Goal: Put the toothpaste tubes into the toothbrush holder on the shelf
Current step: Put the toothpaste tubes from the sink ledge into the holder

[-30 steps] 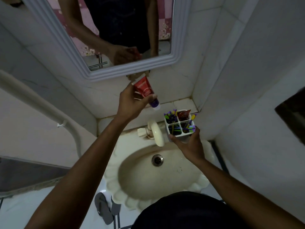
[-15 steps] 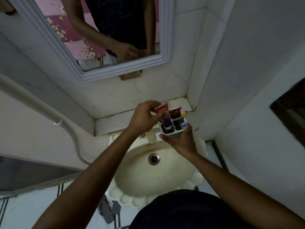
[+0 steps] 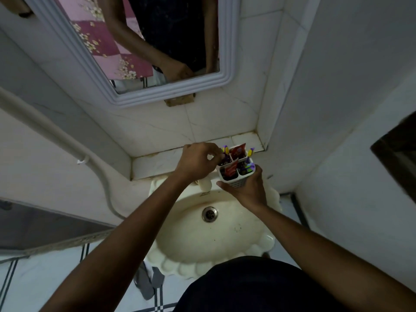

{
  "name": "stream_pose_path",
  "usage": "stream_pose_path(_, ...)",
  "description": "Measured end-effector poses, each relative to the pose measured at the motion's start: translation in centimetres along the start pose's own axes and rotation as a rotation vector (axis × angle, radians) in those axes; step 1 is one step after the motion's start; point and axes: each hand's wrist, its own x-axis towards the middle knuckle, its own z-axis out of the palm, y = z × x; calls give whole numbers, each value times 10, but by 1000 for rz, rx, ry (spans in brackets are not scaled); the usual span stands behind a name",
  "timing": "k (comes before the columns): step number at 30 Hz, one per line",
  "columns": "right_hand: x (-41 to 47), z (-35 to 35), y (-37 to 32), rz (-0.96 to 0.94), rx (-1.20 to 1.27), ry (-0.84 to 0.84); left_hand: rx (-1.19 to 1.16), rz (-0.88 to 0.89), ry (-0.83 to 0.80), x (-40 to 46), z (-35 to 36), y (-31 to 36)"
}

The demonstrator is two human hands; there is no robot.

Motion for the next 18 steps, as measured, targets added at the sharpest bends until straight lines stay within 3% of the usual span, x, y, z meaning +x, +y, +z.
stream_pose_path(7,2,-5,-18,-54,62,-17,-78,-21,0,-7,2,-4)
stream_pose_path(18,-3,-8,-54,-86,35,143,-172,-74,94,-19,-6,-12)
